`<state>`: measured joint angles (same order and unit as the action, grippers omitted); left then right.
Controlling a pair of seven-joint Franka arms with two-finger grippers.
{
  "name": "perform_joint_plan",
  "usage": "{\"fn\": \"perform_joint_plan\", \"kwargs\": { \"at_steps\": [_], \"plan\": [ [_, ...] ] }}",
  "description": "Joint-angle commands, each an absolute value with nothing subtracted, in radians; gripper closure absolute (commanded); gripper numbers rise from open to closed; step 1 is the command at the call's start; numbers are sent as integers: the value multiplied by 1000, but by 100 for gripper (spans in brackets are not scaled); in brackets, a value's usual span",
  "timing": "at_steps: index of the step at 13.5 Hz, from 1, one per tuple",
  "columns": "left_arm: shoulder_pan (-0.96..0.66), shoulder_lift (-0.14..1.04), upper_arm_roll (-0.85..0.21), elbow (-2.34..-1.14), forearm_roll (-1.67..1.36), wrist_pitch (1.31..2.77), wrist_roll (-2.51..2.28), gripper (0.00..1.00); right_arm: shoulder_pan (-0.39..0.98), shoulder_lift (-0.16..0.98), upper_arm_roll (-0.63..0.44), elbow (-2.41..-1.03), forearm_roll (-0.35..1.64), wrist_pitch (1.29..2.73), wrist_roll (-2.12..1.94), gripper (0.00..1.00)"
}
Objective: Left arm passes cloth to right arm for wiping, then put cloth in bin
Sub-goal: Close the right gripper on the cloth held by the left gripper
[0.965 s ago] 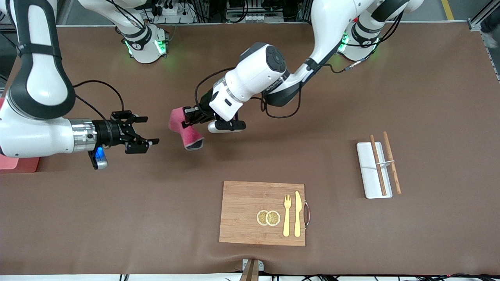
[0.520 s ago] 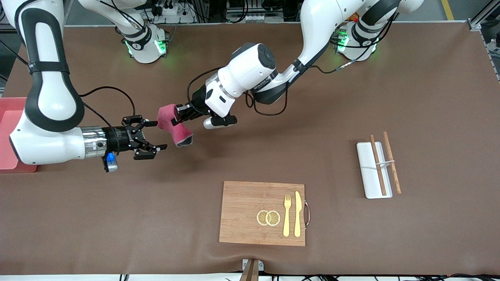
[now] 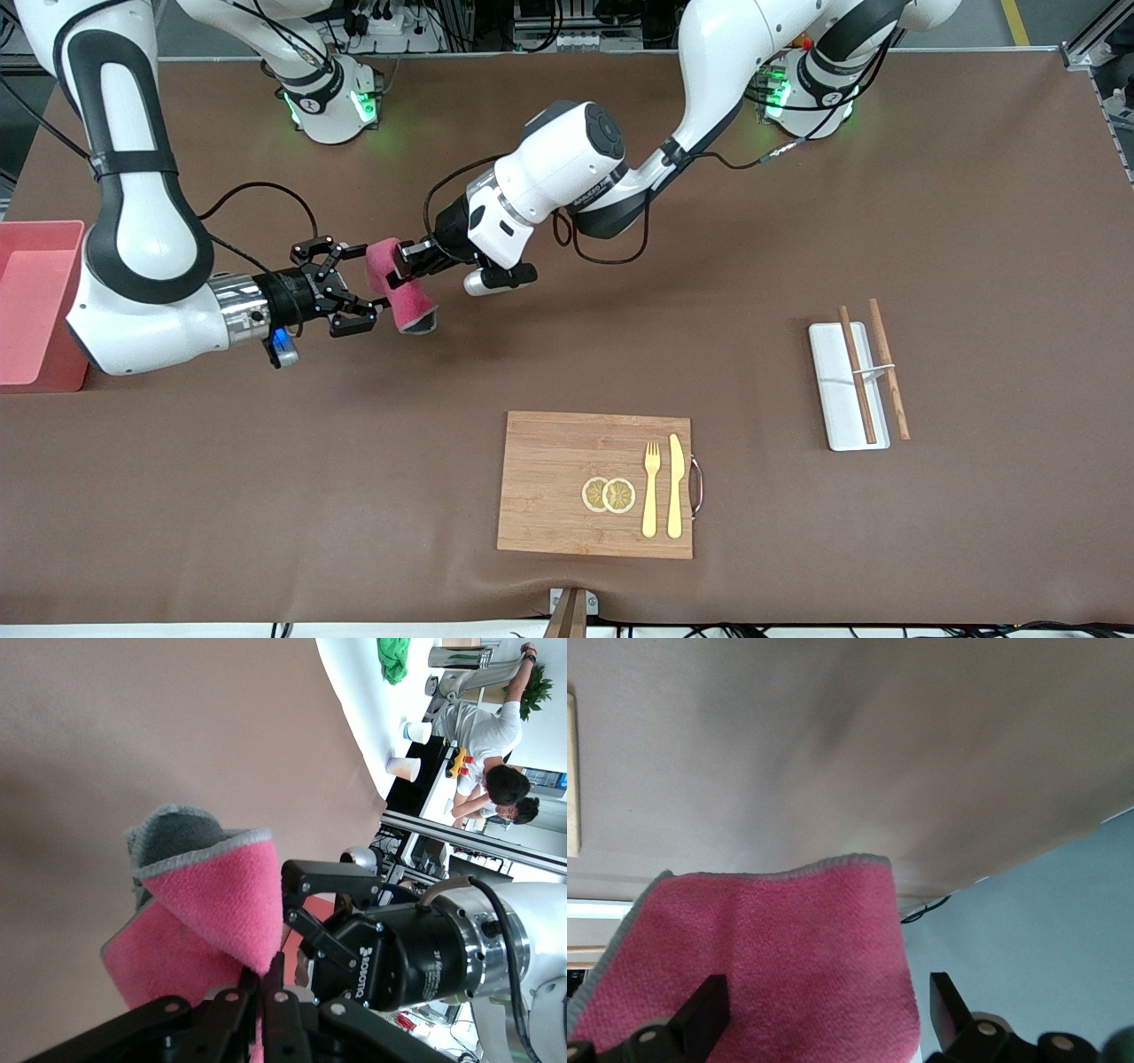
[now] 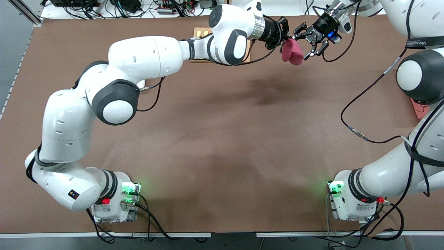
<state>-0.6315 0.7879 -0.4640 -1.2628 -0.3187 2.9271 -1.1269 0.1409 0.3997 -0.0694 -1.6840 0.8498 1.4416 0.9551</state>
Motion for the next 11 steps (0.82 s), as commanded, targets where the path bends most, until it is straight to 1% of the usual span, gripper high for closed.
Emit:
{"fn": "perform_joint_plan", "kwargs": {
  "at_steps": [1,3,4,5,6,7,11],
  "plan": [
    [-644,811,-468,-1224,-339,2945,-1140,100,147,380,-69,-1697,874,1428,977,0],
    [-643,811,-468,-1224,-339,2948,-1140,100,169,387,-69,-1698,887,1437,977,1],
    [-643,811,-468,-1224,-339,2948,-1137,100,176,388,-69,-1698,908,1445,976,22],
    [-644,811,-466,-1224,-339,2948,-1135,100,186,390,-69,-1704,940,1453,977,52],
    [-644,811,-466,-1224,-339,2948,-1134,100,186,391,-69,-1706,956,1456,977,79],
    [-644,811,-466,-1224,-339,2948,-1134,100,186,391,-71,-1706,956,1456,976,99],
    [-643,811,-465,-1226,-339,2948,-1135,100,172,393,-72,-1697,942,1456,927,100]
  ]
}}
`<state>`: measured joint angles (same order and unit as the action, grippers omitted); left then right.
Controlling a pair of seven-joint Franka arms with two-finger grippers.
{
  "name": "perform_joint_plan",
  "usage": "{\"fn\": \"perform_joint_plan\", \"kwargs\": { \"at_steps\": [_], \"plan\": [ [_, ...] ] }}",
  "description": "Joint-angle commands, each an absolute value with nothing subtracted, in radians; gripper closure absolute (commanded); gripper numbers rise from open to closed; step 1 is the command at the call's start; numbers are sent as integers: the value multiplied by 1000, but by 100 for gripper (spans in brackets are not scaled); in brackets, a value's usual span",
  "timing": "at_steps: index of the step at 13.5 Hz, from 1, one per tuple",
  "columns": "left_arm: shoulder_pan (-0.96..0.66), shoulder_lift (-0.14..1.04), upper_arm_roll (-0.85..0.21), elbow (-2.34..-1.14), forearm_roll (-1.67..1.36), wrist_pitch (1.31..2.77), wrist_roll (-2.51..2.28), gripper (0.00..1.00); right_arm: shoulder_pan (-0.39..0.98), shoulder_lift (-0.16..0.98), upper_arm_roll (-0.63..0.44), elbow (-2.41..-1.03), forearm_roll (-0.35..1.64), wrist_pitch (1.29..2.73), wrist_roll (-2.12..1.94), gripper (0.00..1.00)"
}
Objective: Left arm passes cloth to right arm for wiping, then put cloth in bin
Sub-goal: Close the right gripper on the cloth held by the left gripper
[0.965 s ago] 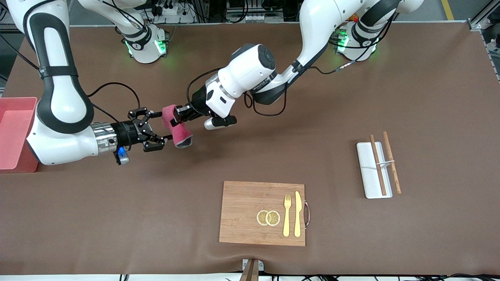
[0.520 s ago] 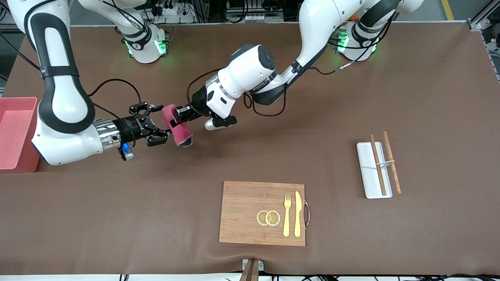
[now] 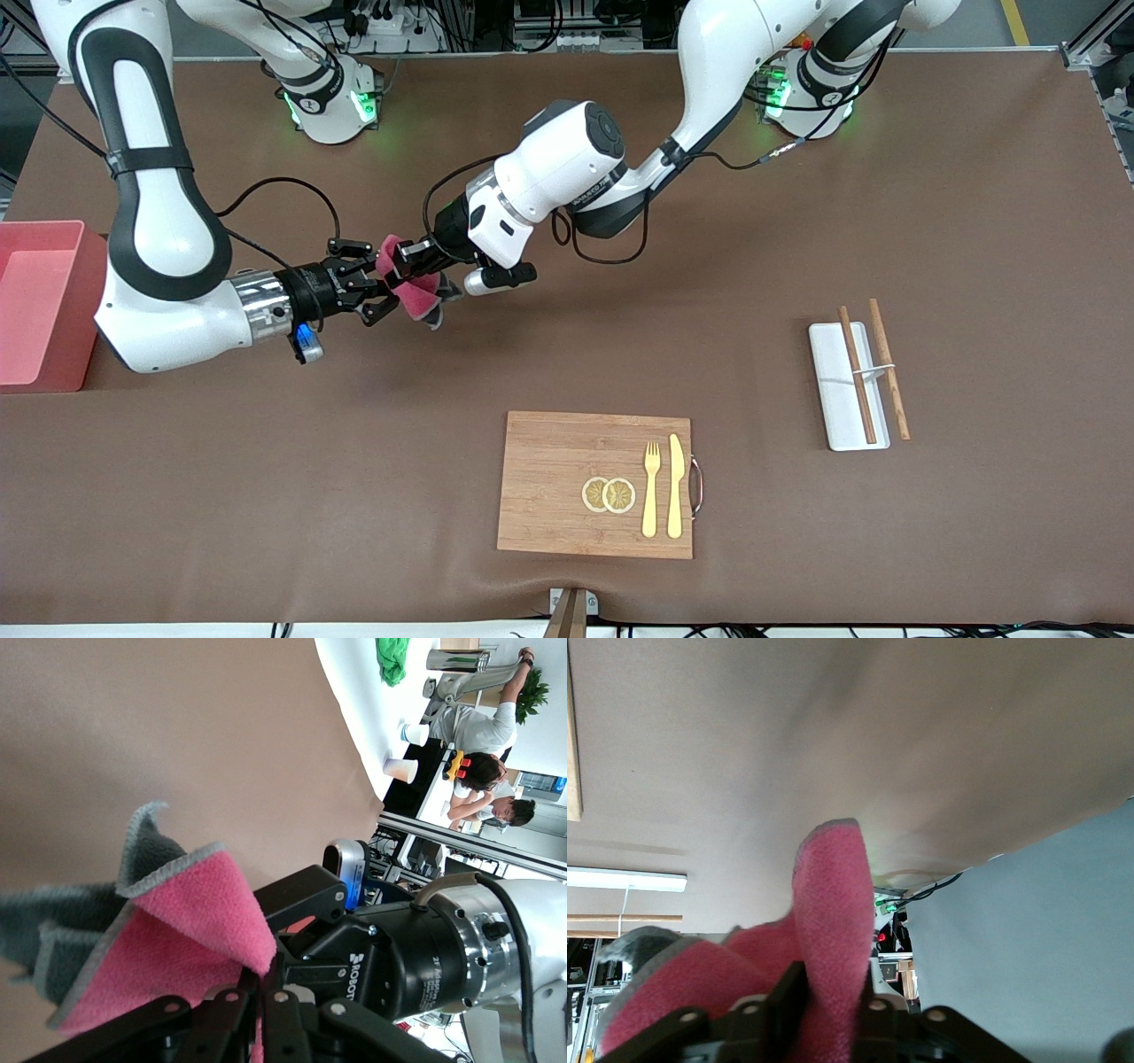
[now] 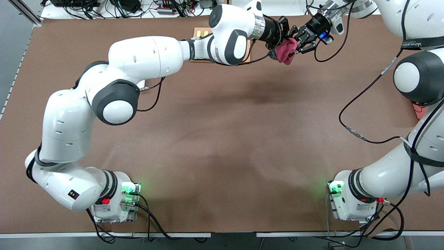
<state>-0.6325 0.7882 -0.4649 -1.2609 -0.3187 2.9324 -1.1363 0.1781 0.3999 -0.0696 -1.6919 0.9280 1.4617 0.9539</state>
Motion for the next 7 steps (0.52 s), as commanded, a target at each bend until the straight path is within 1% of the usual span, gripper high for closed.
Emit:
{"fn": "perform_joint_plan", "kwargs": {
  "at_steps": [1,2,3,4,6,7],
  "plan": [
    [-644,811,-466,-1226,-339,2950,-1137,100,163,397,-72,-1697,940,1453,895,100],
    [-643,811,-465,-1226,-339,2948,-1141,100,152,405,-72,-1695,939,1453,878,100],
    [-634,804,-466,-1230,-339,2948,-1144,59,152,405,-74,-1694,937,1454,862,100],
    [-632,798,-465,-1232,-339,2947,-1152,1,156,405,-74,-1695,907,1465,841,100],
    [-615,757,-460,-1235,-339,2935,-1177,0,175,405,-74,-1694,841,1534,798,100],
    [-588,729,-465,-1252,-341,2906,-1181,0,179,406,-72,-1692,800,1558,751,100]
  ]
}}
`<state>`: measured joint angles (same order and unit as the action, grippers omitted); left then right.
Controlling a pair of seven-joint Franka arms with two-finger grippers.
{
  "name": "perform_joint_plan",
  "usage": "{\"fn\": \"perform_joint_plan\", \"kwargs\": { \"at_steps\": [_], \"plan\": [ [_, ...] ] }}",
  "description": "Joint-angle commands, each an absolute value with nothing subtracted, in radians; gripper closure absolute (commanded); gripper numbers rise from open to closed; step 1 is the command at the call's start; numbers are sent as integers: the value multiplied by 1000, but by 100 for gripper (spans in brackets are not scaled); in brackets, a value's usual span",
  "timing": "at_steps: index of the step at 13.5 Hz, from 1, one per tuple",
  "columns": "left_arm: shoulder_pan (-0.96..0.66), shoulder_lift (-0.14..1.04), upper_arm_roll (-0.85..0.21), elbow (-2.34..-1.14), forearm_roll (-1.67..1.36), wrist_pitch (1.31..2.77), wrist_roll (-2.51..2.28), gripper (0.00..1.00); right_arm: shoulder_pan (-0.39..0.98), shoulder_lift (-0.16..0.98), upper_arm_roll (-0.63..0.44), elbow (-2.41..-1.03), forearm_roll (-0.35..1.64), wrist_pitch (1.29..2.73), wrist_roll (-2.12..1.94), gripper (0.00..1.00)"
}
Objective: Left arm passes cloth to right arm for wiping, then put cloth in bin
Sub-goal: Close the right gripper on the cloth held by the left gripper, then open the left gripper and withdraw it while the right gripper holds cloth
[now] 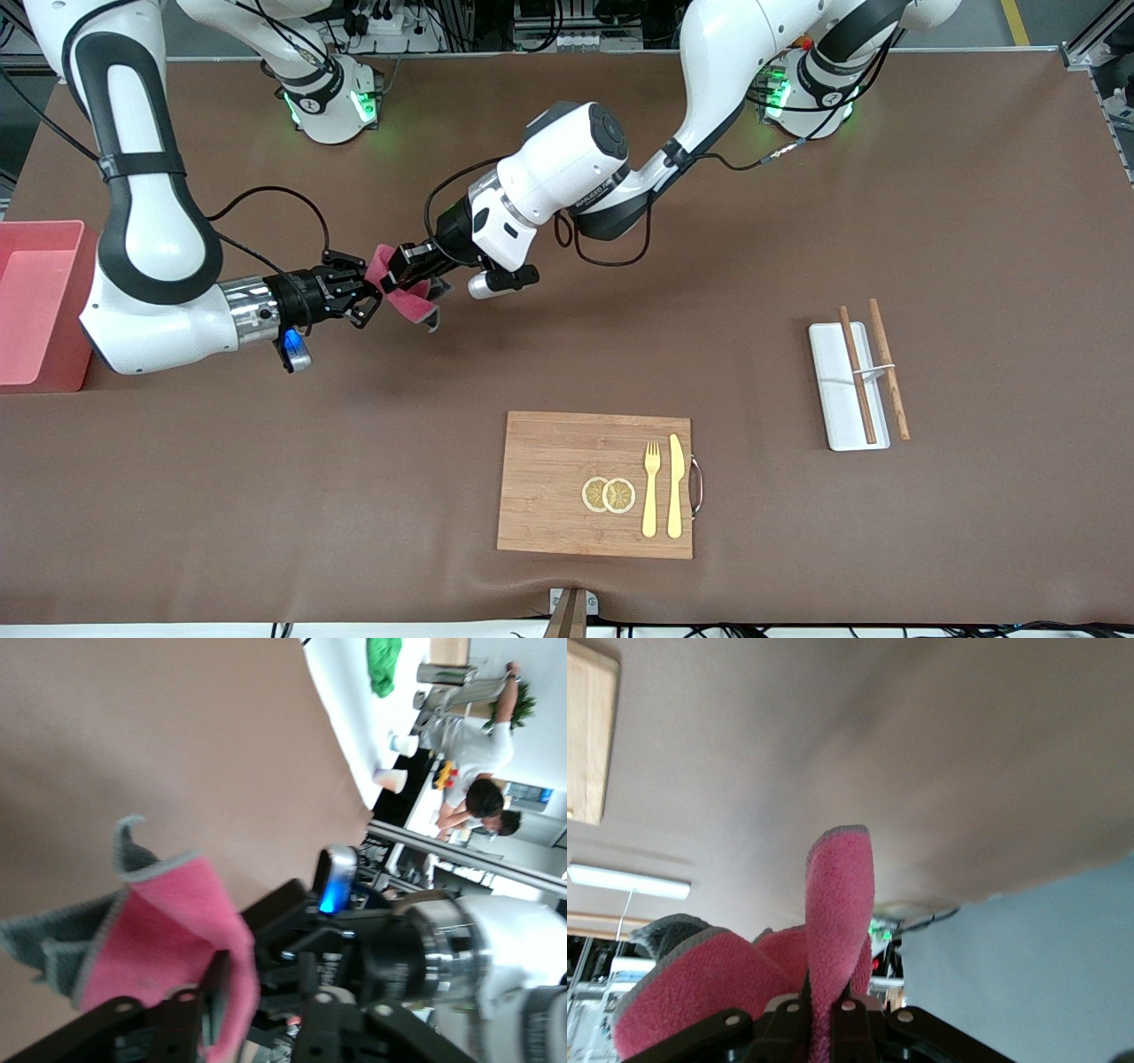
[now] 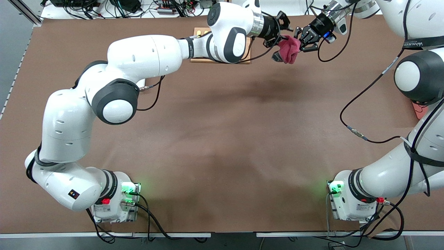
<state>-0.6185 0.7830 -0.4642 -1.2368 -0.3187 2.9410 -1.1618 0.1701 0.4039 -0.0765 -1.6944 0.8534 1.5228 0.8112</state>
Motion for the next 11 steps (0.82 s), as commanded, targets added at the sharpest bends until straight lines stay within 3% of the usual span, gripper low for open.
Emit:
{"fn": "perform_joint_plan", "kwargs": {
  "at_steps": [1,4,7,11],
  "plan": [
    [-560,682,-463,-1265,-342,2843,-1187,0,183,408,-72,-1692,761,1578,697,100],
    [-447,557,-460,-1278,-339,2601,-1206,0,187,451,-72,-1733,726,1688,560,100],
    [-287,448,-462,-1278,-327,2319,-1189,0,235,468,-74,-1848,614,1898,433,100],
    [-134,379,-456,-1278,-298,2059,-1034,0,200,514,-77,-1916,468,2045,218,100]
  ]
}}
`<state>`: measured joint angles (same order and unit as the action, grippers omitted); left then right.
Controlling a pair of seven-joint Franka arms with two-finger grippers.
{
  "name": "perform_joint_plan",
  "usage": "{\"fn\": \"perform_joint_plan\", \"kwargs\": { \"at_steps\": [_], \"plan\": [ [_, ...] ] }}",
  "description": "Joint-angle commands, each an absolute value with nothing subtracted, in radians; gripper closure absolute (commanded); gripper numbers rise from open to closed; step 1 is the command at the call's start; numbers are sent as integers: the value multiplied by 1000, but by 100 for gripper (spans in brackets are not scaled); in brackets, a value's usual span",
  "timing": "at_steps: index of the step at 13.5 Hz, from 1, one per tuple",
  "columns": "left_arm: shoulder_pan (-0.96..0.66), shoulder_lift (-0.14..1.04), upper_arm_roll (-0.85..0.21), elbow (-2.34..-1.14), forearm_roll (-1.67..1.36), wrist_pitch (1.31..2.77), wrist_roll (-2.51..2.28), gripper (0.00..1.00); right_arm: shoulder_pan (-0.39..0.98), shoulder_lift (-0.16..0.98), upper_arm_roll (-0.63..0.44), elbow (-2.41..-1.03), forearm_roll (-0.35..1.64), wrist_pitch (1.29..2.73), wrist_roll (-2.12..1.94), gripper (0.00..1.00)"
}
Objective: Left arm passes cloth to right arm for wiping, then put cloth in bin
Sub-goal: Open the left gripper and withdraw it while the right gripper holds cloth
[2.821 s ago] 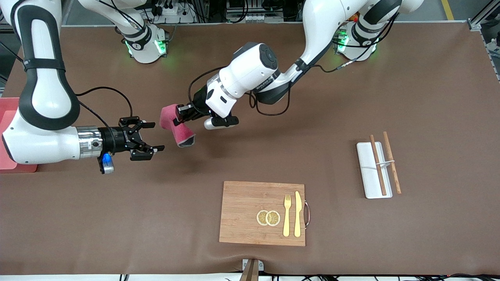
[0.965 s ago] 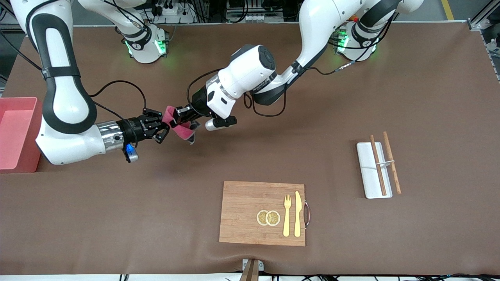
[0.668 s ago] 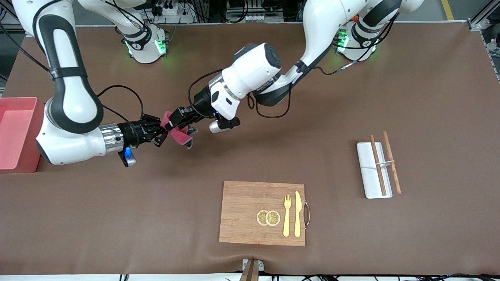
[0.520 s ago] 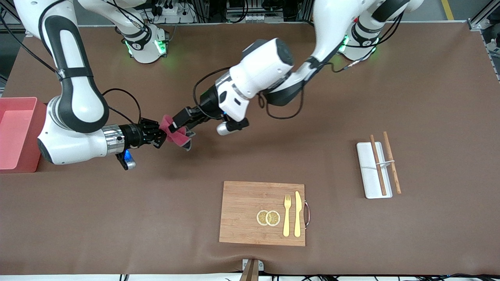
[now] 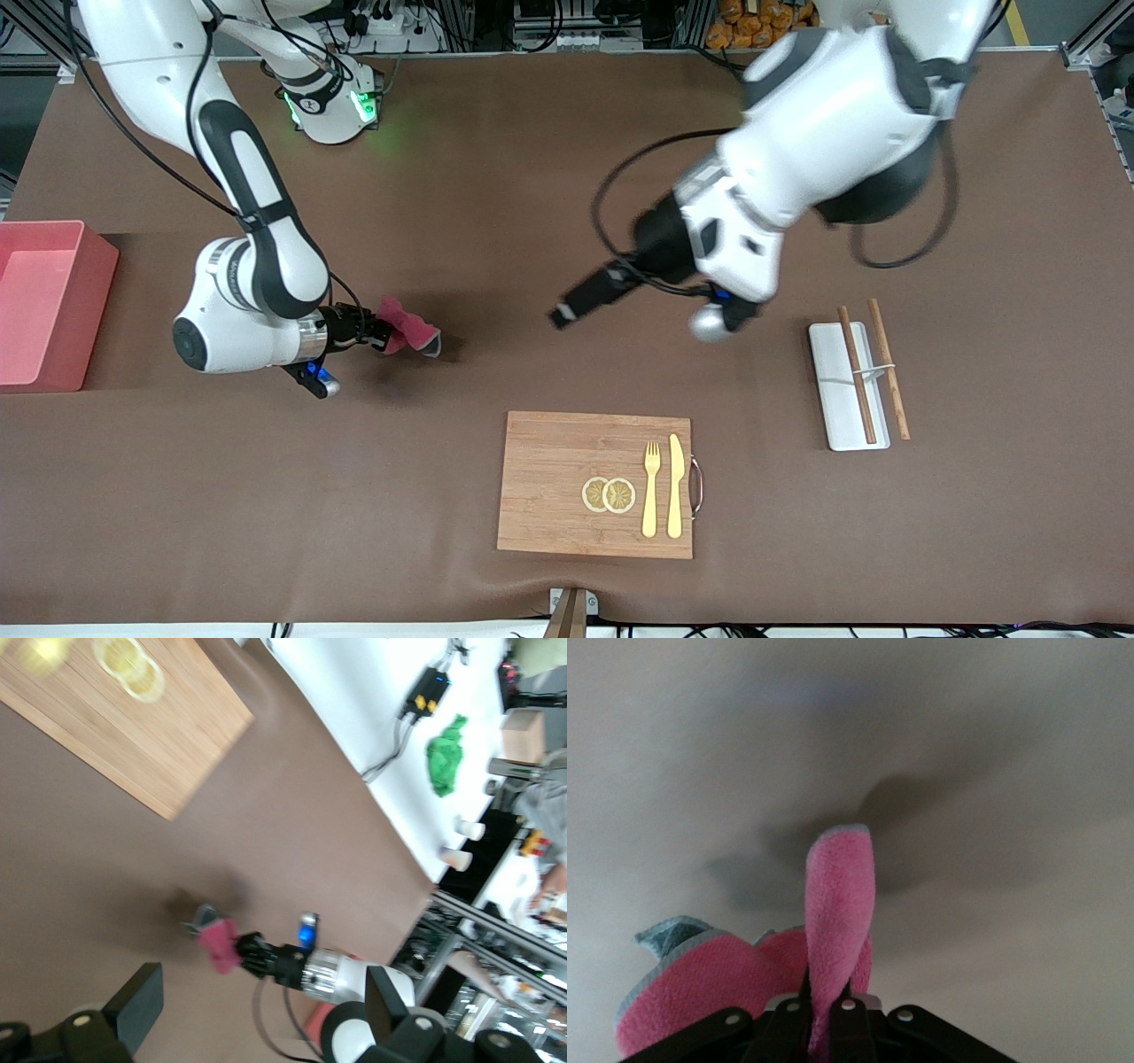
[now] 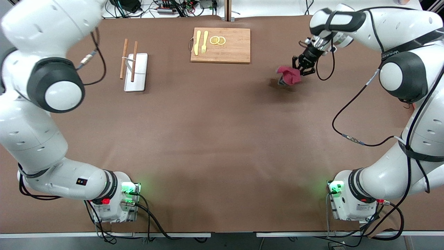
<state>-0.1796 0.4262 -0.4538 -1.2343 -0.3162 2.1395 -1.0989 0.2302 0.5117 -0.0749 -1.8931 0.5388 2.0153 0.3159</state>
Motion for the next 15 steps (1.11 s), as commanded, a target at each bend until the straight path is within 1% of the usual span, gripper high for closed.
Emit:
{"fn": "perform_joint_plan", "kwargs": {
  "at_steps": [1,2,3,5,9,11,13,15],
  "plan": [
    [-105,368,-456,-1278,-229,1972,-973,0,177,515,-77,-1916,406,2049,163,100],
    [-82,350,-457,-1275,-125,1853,-881,0,152,514,-77,-1911,341,2049,134,100],
    [-51,336,-457,-1273,-42,1763,-776,0,115,517,-77,-1907,265,2057,91,100],
    [21,315,-459,-1273,-12,1666,-675,0,34,517,-77,-1899,174,2074,-38,100],
    [106,273,-456,-1272,6,1606,-527,0,-196,532,-77,-1852,17,2083,-427,100],
    [142,261,-457,-1272,8,1565,-509,0,-305,549,-75,-1848,-52,2208,-671,100],
    [150,250,-456,-1272,11,1543,-505,0,-340,546,-77,-1819,-60,2227,-767,100],
    [159,230,-457,-1279,43,1514,-499,0,-324,534,-78,-1772,-134,2189,-758,100]
  ]
}}
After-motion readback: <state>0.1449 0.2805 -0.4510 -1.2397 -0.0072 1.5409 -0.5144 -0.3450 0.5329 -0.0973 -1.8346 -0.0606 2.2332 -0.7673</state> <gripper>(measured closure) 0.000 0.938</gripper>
